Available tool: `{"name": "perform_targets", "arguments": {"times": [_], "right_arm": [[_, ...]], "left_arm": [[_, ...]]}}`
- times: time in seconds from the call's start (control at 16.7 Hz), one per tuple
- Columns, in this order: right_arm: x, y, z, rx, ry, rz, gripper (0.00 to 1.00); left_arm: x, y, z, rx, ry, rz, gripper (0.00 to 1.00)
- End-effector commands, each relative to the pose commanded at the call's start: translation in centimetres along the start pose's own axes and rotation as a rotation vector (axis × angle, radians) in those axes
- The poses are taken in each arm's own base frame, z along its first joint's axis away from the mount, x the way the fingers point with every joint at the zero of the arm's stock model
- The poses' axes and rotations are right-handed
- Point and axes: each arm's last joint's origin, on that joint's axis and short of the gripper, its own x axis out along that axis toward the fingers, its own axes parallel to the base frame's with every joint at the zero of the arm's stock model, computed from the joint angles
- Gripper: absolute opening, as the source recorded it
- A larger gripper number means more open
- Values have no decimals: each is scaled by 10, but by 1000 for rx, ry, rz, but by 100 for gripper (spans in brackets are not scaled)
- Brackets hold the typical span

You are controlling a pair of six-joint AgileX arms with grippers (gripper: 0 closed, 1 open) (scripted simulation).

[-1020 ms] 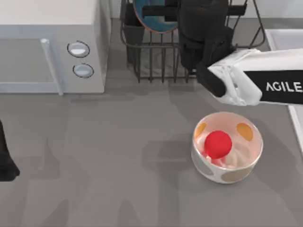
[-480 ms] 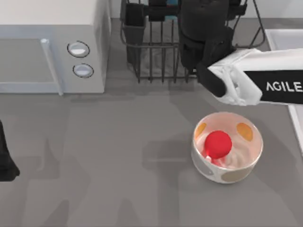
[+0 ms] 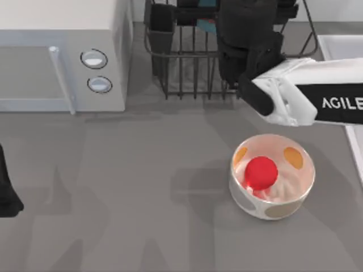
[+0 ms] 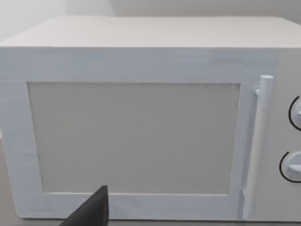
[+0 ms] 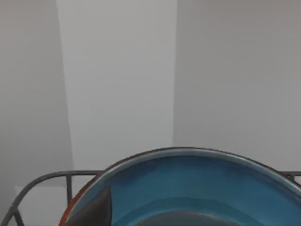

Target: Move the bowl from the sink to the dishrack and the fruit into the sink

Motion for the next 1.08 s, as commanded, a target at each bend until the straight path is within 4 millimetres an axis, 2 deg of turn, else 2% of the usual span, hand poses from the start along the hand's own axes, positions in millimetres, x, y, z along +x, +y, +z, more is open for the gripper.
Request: {"name": "perform_targets", "arguments": {"times": [0.18,0.3,0.42,0.54,0.66,0.78,0.96,1.08], "right_arm": [[-1,-38,5,-36,59,-28,100],[-9,-77,13,-62,115,-51,100],[-30,-120,25,-75,165,-72,100],[-62,-163,40,-72,193,-89,100],[-106,-199,50,-56,196,-97,100],[-152,-227,50,-36,181,-98,100],[-214,-251,29,-11,135,-83,100],[-242,-258,7,0,100,-65,100]], "left_arm": [[0,0,0,0,0,0,100],[0,0,0,0,0,0,100],[0,0,0,0,0,0,100],[0,0,0,0,0,0,100],[0,0,0,0,0,0,100],[0,0,0,0,0,0,100],[0,0,0,0,0,0,100],[0,0,0,0,0,0,100]]}}
